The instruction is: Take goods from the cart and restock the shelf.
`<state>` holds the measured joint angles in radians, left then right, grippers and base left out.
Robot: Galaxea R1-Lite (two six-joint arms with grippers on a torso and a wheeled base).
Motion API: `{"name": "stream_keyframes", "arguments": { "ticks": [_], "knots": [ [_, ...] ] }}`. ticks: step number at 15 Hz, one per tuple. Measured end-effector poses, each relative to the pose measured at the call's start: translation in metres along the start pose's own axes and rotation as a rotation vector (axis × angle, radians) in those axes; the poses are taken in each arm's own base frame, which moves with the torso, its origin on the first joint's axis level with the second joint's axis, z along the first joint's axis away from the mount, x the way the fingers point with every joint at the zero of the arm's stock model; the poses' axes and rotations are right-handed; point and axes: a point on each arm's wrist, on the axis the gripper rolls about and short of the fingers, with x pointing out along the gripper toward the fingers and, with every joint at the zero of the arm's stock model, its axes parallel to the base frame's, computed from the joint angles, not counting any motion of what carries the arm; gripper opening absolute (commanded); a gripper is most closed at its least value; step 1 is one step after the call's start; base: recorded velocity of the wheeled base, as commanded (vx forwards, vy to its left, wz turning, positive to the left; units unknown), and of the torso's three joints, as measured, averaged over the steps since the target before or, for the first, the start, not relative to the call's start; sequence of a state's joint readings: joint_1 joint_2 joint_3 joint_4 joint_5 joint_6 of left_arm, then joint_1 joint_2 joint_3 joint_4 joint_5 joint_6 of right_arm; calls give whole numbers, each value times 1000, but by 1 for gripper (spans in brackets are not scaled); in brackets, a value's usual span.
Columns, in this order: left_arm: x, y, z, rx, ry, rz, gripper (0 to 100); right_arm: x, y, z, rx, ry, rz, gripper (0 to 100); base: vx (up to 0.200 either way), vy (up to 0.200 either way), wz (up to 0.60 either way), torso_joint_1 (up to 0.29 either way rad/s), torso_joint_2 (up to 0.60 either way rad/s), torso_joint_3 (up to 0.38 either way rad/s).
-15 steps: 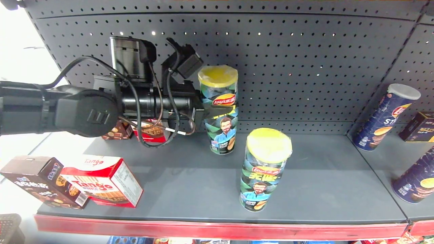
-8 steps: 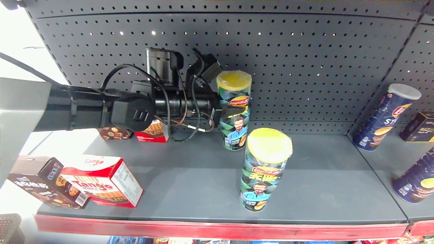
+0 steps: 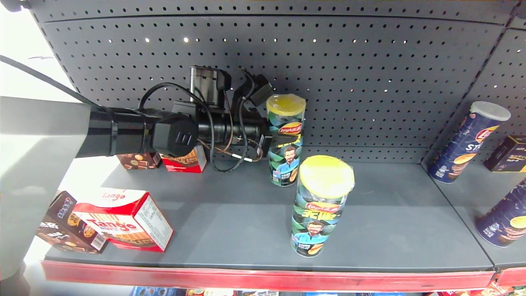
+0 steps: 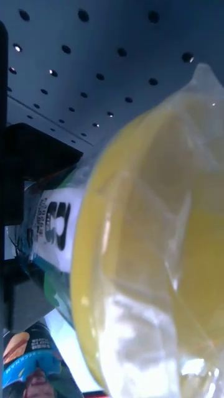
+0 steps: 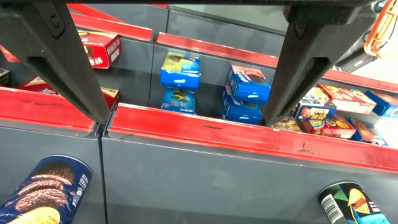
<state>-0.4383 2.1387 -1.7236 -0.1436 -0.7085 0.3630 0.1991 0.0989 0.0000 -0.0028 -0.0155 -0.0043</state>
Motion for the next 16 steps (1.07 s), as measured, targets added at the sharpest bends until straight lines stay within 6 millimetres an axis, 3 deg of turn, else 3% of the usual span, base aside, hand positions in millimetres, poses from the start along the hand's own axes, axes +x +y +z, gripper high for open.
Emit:
{"name": "stream_keyframes", "arguments": {
  "ticks": [16],
  "knots": [
    [20, 5, -13, 9, 5, -16, 0, 0, 0, 0, 0, 1, 0, 100, 0, 0, 0, 0, 0, 0]
  ]
}}
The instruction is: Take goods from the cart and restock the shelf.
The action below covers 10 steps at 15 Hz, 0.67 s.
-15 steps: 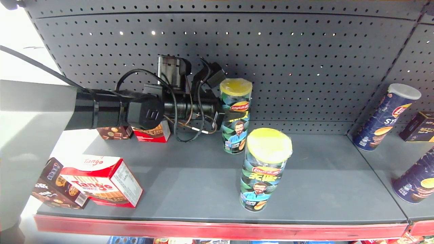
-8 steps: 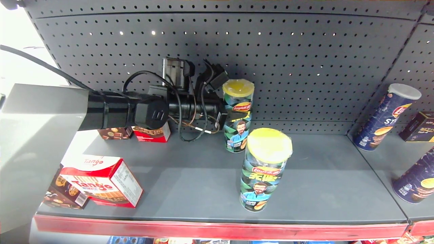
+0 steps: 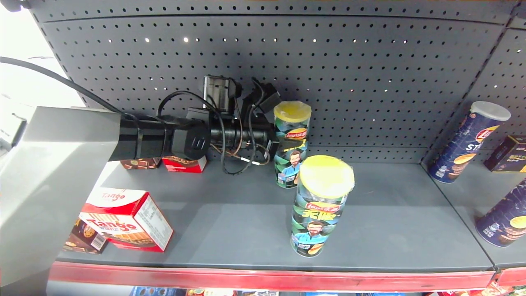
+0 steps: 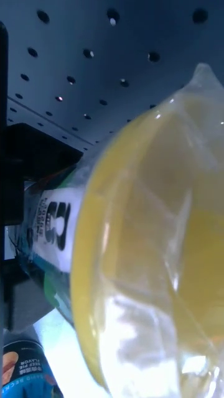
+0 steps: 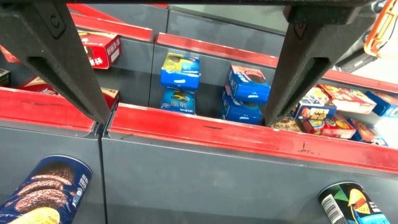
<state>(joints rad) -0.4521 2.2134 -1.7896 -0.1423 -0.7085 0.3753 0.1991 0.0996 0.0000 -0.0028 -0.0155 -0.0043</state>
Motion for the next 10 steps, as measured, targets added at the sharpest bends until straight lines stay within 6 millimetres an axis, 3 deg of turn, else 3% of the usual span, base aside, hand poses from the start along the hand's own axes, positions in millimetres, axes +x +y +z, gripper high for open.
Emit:
{"name": "stream_keyframes", "arguments": {
  "ticks": [3, 4, 10],
  "knots": [
    [4, -2, -3, -2, 5, -7, 0, 0, 0, 0, 0, 0, 0, 100, 0, 0, 0, 0, 0, 0],
    [4, -2, -3, 4, 6, -8, 100, 0, 0, 0, 0, 0, 0, 100, 0, 0, 0, 0, 0, 0],
    [0, -3, -3, 18, 9, -6, 100, 0, 0, 0, 0, 0, 0, 100, 0, 0, 0, 0, 0, 0]
  ]
}}
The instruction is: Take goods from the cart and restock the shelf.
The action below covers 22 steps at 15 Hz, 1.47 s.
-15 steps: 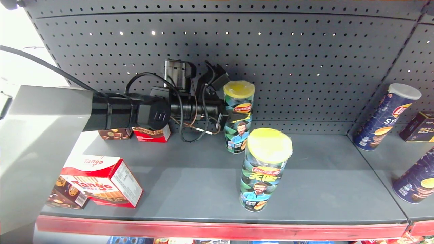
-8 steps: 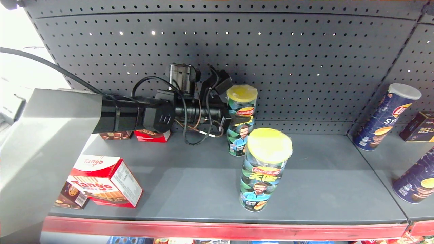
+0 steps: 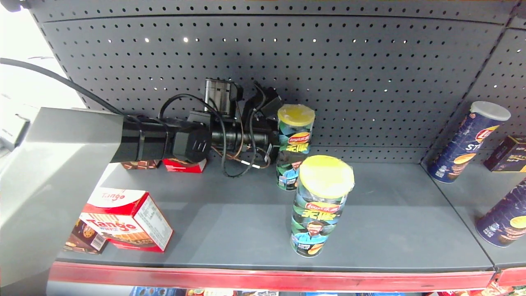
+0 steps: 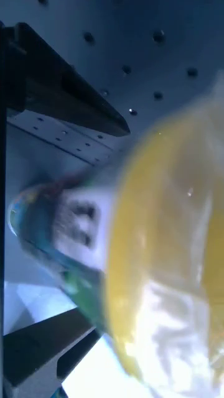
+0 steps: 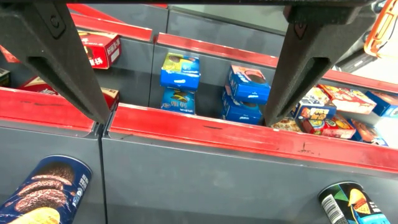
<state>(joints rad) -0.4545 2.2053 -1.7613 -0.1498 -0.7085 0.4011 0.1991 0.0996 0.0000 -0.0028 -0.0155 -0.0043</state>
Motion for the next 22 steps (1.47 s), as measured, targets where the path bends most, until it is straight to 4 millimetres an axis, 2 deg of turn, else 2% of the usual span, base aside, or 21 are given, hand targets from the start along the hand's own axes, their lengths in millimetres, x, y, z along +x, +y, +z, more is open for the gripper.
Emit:
{"name": "stream_keyframes", "arguments": {
  "ticks": [5, 9, 12, 15, 22],
  "knots": [
    [-25, -20, -4, 42, 61, 5, 100, 0, 0, 0, 0, 0, 0, 100, 0, 0, 0, 0, 0, 0],
    [-41, -32, 2, 69, 128, 109, 100, 0, 0, 0, 0, 0, 0, 100, 0, 0, 0, 0, 0, 0],
    [-44, -32, 5, 110, 181, 217, 100, 0, 0, 0, 0, 0, 0, 100, 0, 0, 0, 0, 0, 0],
    [-45, -31, 10, 130, 169, 251, 100, 0, 0, 0, 0, 0, 0, 100, 0, 0, 0, 0, 0, 0],
    [-41, -26, 7, 113, 186, 304, 100, 0, 0, 0, 0, 0, 0, 100, 0, 0, 0, 0, 0, 0]
  ]
}}
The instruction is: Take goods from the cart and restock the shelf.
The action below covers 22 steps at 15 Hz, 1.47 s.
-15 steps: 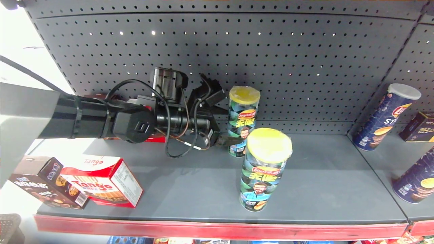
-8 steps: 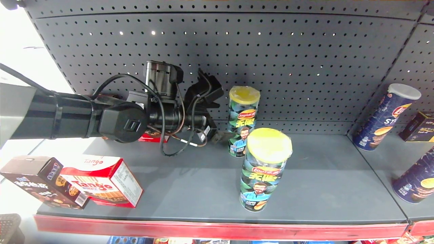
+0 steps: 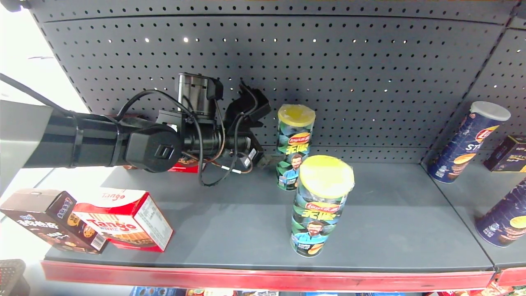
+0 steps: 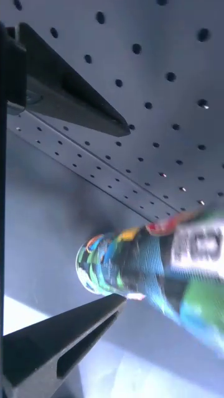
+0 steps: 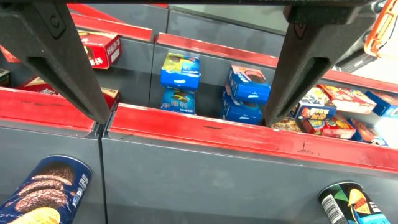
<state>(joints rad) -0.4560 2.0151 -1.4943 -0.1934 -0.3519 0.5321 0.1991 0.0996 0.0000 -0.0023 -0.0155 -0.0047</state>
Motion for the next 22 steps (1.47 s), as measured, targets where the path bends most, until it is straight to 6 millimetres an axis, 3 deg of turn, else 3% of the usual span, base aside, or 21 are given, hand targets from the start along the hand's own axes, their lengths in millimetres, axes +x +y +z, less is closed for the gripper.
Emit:
{"name": "stream_keyframes", "arguments": {
  "ticks": [12, 17, 22],
  "knots": [
    [6, 1, -7, -31, 27, 18, 100, 0, 0, 0, 1, 0, 0, 100, 0, 0, 0, 0, 0, 0],
    [-20, -4, 15, -17, 21, 141, 100, 0, 0, 0, 0, 0, 0, 100, 0, 0, 0, 0, 0, 0],
    [-39, -17, 6, -13, 93, 407, 100, 0, 0, 0, 0, 0, 0, 100, 0, 0, 0, 0, 0, 0]
  ]
}}
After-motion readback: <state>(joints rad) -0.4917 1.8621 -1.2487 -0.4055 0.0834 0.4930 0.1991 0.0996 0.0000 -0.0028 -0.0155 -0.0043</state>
